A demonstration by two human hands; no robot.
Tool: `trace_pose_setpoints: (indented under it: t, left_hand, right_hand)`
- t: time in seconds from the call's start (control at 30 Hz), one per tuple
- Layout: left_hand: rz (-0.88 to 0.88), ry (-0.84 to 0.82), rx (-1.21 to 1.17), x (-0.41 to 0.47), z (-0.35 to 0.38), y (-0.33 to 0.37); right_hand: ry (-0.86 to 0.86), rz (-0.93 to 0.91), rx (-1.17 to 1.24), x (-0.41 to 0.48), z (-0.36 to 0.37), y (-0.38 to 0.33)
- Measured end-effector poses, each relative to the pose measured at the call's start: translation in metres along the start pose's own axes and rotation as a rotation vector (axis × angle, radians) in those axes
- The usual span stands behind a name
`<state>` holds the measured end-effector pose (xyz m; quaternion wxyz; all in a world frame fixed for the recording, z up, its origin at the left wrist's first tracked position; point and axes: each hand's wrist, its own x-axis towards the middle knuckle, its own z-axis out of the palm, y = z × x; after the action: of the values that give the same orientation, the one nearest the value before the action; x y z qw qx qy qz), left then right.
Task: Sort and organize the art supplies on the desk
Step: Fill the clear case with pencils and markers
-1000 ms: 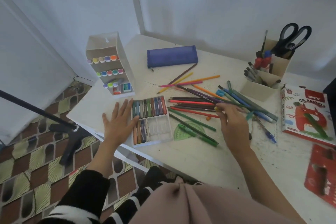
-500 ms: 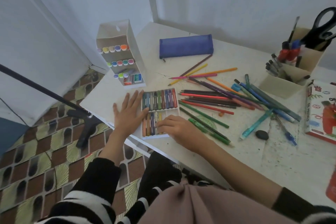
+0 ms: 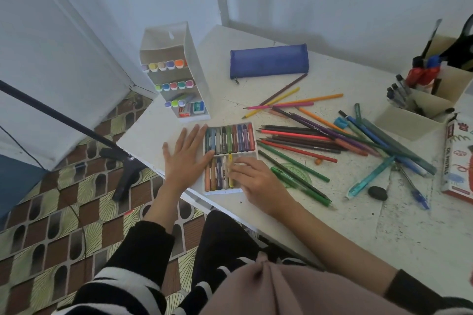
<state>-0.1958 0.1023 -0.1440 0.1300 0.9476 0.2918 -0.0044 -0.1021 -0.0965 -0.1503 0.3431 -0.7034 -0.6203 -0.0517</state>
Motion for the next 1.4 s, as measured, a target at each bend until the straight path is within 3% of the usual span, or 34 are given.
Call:
trace_pose_setpoints:
  t: [0.33,0.5,0.73,0.93,1.07,1.4]
  left_hand:
    - [-0.003,0.003,-0.003,0.000,-0.001,0.000]
    - [-0.009,-0.006,0.005,0.000,-0.001,0.001]
    - [-0.016,-0.030,0.013,0.000,-0.003,0.001]
    - [-0.024,-0.056,0.025,0.000,-0.004,0.002]
    - [-0.026,-0.060,0.032,-0.001,-0.004,0.003]
    - [-0.012,-0.056,0.020,0.000,-0.001,0.000]
  right_hand:
    - [0.137,-0.012,-0.076,-0.001,0.001,0.002]
    - [0.095,-0.008,-0.153,-0.002,0.005,0.001]
    - [-0.005,0.040,-0.024,0.002,-0.015,0.010]
    - [0.149,0.317,-0.183,0.008,-0.058,0.056]
    - [0.077,0.505,-0.320,0.031,-0.079,0.093]
    - [-0.249,0.558,-0.651,0.081,-0.073,0.107]
